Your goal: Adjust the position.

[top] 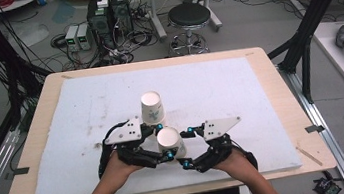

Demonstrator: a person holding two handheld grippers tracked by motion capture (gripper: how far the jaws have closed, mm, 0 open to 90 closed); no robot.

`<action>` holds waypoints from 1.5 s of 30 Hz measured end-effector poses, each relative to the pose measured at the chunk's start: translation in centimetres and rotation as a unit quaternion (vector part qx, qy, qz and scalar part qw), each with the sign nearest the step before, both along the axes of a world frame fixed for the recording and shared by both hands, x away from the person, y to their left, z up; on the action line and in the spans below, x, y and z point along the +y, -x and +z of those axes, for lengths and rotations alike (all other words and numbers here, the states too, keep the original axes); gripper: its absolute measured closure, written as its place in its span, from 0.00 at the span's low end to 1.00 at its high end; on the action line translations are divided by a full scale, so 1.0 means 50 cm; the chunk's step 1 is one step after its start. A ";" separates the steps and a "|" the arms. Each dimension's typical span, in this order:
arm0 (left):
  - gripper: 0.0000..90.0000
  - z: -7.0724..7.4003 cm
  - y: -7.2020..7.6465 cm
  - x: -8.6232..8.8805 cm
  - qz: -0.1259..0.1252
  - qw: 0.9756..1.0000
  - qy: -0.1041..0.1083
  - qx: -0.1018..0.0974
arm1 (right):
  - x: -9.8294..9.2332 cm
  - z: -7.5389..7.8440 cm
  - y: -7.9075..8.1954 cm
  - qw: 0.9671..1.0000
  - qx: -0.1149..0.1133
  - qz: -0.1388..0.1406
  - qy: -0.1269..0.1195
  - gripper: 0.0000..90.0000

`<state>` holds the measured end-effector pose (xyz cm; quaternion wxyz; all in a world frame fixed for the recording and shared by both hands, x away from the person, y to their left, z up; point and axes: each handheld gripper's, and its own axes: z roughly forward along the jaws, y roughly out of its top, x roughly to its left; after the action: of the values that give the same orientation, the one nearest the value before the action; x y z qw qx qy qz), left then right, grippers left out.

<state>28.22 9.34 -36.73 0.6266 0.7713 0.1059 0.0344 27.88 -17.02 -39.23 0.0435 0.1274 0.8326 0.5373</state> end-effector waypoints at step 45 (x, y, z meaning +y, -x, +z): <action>0.19 0.015 0.002 0.012 -0.014 1.000 -0.013 0.010 | 0.009 0.003 -0.010 0.998 0.008 0.056 0.016 0.43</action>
<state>28.12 9.95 -35.96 0.6162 0.7808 0.1015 0.0193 28.39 -16.55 -39.06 0.0088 0.0841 0.8472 0.5245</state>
